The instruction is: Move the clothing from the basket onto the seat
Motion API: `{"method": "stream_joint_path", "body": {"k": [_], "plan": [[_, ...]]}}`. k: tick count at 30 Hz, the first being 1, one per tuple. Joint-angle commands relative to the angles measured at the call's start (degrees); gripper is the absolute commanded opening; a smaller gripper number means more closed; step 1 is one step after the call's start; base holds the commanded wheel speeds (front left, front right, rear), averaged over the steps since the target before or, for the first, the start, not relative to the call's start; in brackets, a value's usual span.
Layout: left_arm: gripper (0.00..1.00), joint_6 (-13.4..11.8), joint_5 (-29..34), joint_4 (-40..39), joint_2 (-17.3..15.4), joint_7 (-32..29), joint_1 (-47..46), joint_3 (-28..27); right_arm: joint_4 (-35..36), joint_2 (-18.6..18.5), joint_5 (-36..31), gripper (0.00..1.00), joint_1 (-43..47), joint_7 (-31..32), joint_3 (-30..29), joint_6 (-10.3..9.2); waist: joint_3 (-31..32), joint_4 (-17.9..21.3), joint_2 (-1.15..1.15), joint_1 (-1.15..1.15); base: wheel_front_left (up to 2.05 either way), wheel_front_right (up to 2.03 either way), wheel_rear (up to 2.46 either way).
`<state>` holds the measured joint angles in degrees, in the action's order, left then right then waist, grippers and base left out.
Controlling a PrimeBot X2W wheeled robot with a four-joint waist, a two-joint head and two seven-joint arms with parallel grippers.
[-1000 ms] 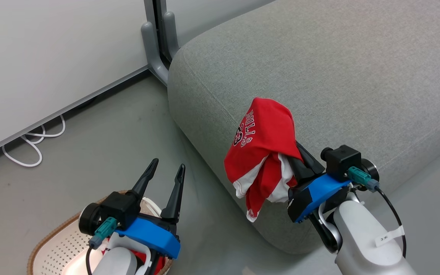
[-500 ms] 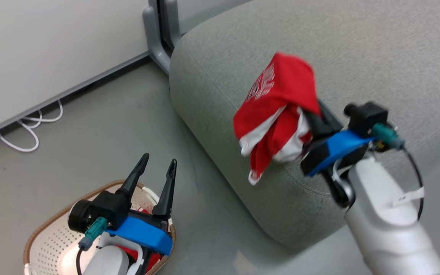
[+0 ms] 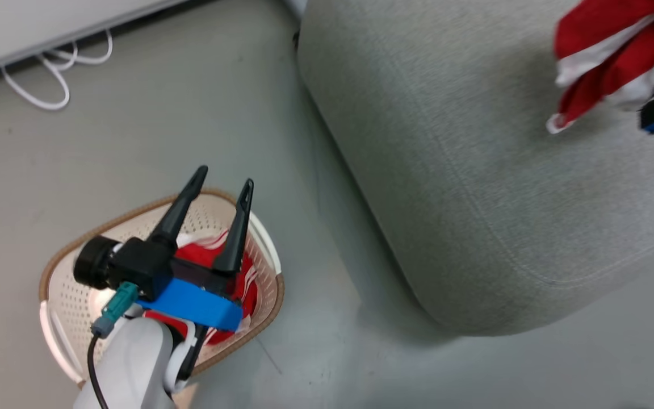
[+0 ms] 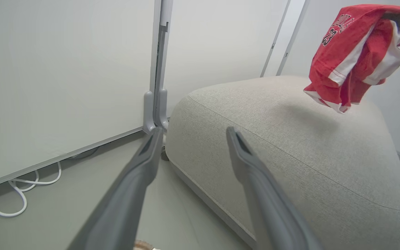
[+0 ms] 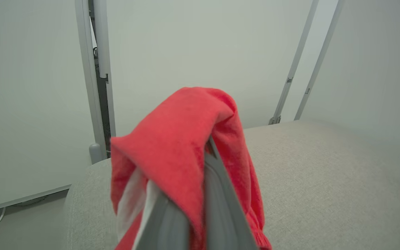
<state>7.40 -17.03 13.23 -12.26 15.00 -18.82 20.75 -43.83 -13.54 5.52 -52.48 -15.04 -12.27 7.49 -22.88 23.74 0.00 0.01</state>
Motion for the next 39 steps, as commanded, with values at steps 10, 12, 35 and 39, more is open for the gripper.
{"method": "stream_joint_path", "body": {"k": [10, 12, 35, 39], "plan": [[1.00, 0.1, 1.2, -4.2, -0.9, 0.3, -7.5, 0.8, 0.2, -4.6, -4.8, 0.00, -3.9, -0.2, -12.9, 0.01, -13.6, -8.4, 0.00, -0.01, 0.00, 0.00, 0.00], [1.00, 0.1, 1.6, -4.7, -0.8, 0.3, -8.5, 1.1, -0.3, -4.3, -5.4, 0.00, -4.2, -0.2, -15.1, 0.01, -15.0, -9.0, 0.00, -0.01, 0.00, 0.00, 0.00], [1.00, 0.1, 2.1, -4.9, -0.7, 0.3, -8.9, -0.5, -3.1, -0.2, -12.2, 1.00, -4.0, -0.2, -21.2, 0.01, -16.3, -9.6, 0.00, -0.01, 0.00, 0.00, 0.00], [1.00, 0.1, 1.9, -4.8, -0.6, 0.3, -8.8, -0.3, -3.8, -0.7, -12.3, 1.00, -3.9, -0.2, -20.5, 0.01, -15.8, -9.7, 0.00, -0.01, 0.00, 0.00, 0.00]]}}
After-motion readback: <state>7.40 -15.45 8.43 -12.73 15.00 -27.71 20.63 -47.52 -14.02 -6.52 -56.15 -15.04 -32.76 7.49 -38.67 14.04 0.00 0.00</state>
